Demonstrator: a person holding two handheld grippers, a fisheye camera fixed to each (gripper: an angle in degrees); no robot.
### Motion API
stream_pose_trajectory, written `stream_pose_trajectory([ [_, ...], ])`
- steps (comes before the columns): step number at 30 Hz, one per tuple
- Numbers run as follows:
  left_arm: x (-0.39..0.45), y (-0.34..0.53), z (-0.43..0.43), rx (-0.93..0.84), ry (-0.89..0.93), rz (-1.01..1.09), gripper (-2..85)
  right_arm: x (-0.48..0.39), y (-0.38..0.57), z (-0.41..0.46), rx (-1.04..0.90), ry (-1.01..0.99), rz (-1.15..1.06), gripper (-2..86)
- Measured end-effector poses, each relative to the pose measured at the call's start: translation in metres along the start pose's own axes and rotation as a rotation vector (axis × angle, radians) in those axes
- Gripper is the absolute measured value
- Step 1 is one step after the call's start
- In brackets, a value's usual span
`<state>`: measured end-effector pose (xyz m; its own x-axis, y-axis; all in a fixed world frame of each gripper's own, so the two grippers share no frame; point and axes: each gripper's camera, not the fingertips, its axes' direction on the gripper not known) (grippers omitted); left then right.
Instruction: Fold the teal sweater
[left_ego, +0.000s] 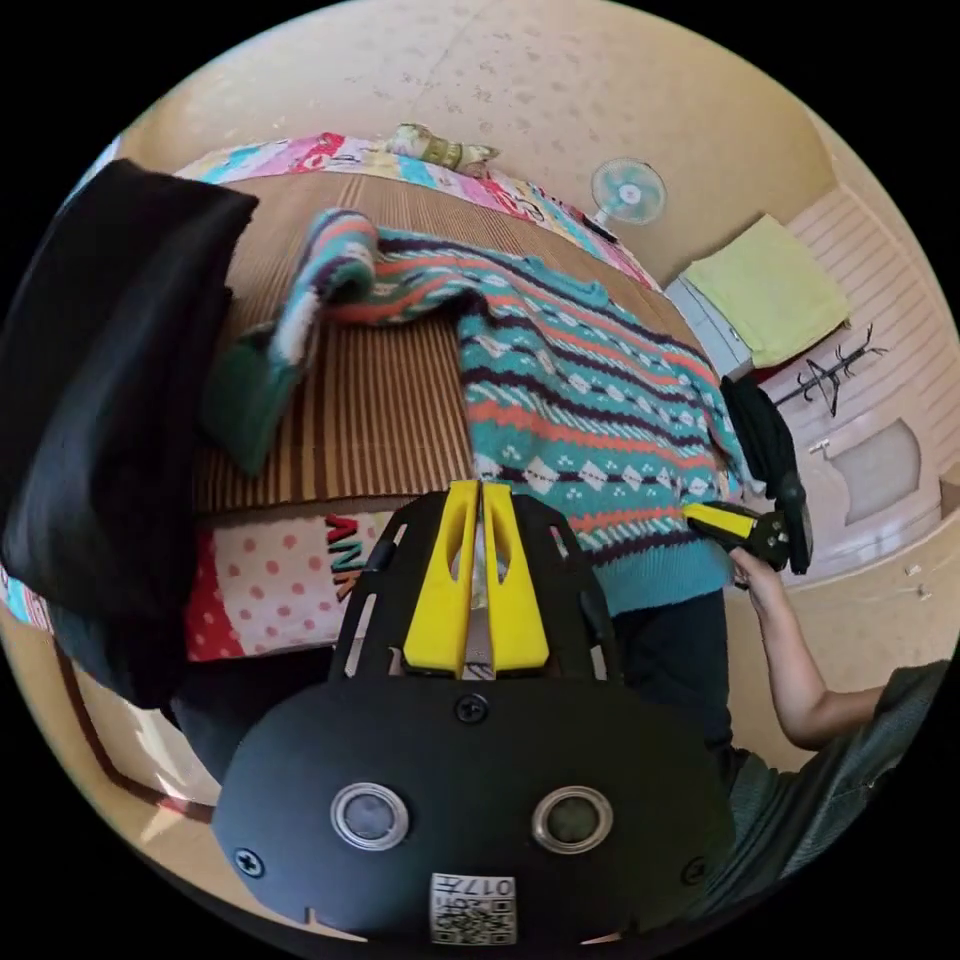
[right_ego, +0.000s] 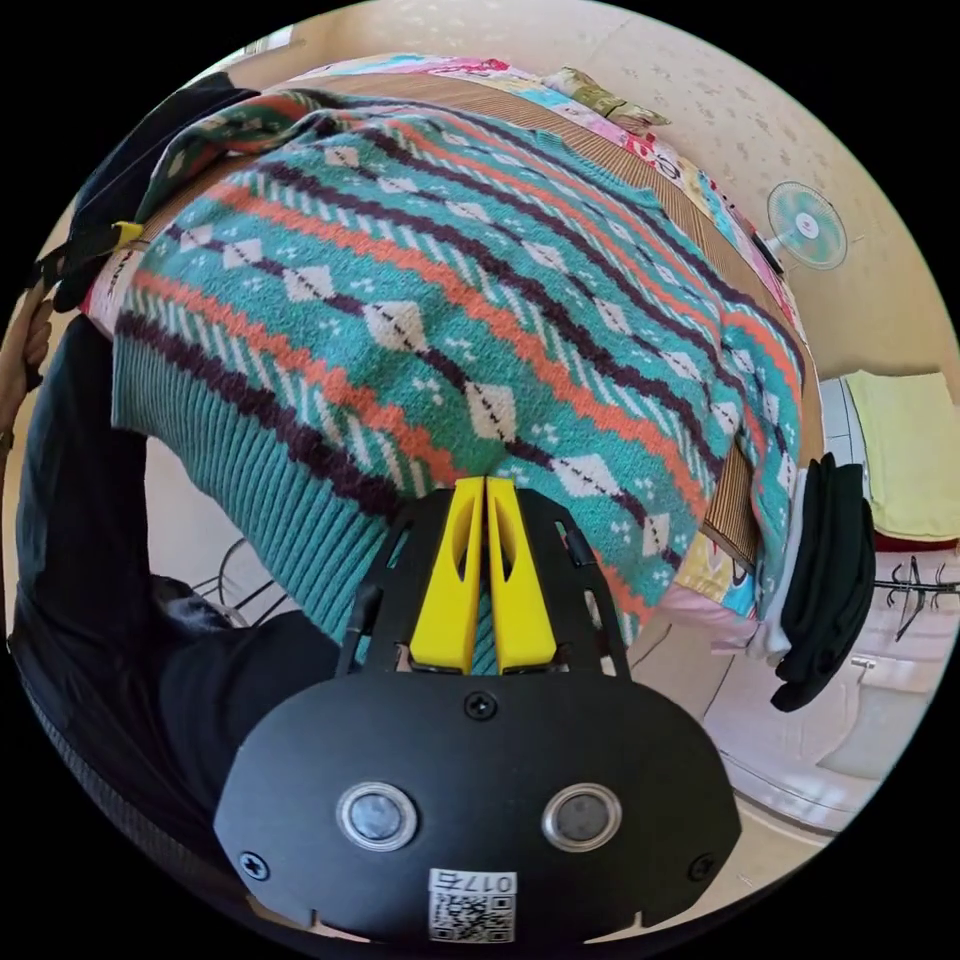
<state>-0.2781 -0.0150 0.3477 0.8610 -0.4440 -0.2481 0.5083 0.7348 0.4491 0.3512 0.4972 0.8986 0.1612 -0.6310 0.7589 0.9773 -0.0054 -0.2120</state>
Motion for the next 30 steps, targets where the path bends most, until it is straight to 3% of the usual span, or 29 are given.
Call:
stream_pose_trajectory([
  [3, -0.081, 0.021, -0.069, 0.226, 0.208, -0.269, 11.7, 0.011, 0.011, -0.029, 0.155, -0.001, 0.092, 0.4],
  [6, -0.145, 0.034, -0.101, 0.372, 0.404, -0.451, 15.5, 0.030, 0.020, -0.056, 0.410, 0.012, 0.194, 0.3],
  [9, -0.204, 0.048, -0.093, 0.443, 0.645, -0.694, 16.1, 0.055, 0.001, -0.036, 0.414, 0.119, 0.299, 0.3],
  [12, -0.249, 0.075, -0.055, 0.520, 0.935, -0.992, 14.7, 0.084, -0.009, 0.016, 0.371, -0.003, 0.362, 0.3],
  [14, -0.267, 0.076, -0.040, 0.522, 0.995, -1.052, 13.4, 0.100, 0.024, 0.045, 0.508, -0.156, 0.423, 0.4],
  [17, -0.288, 0.087, -0.044, 0.681, 0.998, -1.107, 9.9, 0.106, 0.039, 0.047, 0.513, -0.195, 0.434, 0.4],
  [23, -0.272, 0.059, -0.094, 0.832, 0.893, -0.975, 2.2, 0.071, 0.049, 0.043, 0.501, 0.013, 0.391, 0.3],
  [28, -0.163, -0.054, -0.154, 0.747, 0.715, -0.384, -0.5, 0.045, 0.053, 0.043, 0.480, 0.169, 0.377, 0.2],
  [30, -0.050, -0.096, -0.168, 0.711, 0.587, 0.008, -0.8, 0.040, 0.056, 0.043, 0.479, 0.192, 0.375, 0.2],
])
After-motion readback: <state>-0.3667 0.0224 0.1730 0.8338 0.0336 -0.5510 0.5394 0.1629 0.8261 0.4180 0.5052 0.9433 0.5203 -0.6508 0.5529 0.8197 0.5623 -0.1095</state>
